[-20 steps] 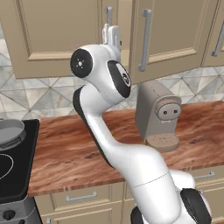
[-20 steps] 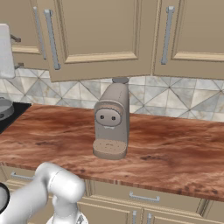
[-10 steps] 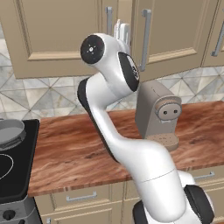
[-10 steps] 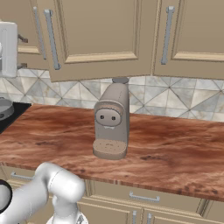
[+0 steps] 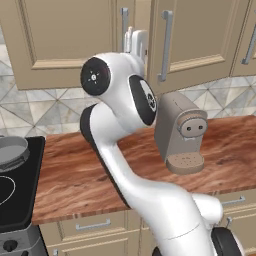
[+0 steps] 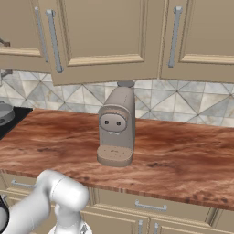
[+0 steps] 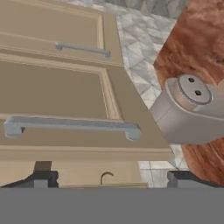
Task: Open the cabinet and move the ladle to the pot. Then close the cabinet.
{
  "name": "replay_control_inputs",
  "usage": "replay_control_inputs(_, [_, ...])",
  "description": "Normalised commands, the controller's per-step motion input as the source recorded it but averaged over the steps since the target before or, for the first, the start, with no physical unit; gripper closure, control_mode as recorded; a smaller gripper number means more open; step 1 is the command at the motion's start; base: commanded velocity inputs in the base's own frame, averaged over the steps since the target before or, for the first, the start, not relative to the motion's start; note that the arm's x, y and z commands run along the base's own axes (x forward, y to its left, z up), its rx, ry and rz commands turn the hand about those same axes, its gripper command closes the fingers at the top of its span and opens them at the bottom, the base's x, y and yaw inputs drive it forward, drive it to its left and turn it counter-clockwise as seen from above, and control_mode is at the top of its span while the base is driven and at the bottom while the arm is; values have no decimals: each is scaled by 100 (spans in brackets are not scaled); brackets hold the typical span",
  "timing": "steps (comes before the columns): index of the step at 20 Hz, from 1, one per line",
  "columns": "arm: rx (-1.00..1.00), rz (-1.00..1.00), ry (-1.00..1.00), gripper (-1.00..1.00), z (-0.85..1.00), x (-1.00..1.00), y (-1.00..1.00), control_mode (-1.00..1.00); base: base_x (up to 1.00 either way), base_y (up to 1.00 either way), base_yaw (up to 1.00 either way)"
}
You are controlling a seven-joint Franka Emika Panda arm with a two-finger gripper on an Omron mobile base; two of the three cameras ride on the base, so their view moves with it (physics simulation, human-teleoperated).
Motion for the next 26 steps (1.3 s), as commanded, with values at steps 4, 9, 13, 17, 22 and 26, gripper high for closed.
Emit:
replay_control_inputs(4, [0,0,-24,-100,0,0,63,-100,0,0,0])
replay_control_inputs(9, [8,0,-1,-100,-3,58,12,-100,0,0,0])
replay_control_inputs(13, [7,-1,0,-100,-13,56,39,-100,0,0,0])
replay_control_inputs(17, [5,-5,0,-100,-8,24,33,-100,0,0,0])
replay_control_inputs(22, [14,-11,-1,-100,-3,2,-16,-100,0,0,0])
replay_control_inputs(26, [20,-10,-1,-100,-6,14,-33,-100,0,0,0])
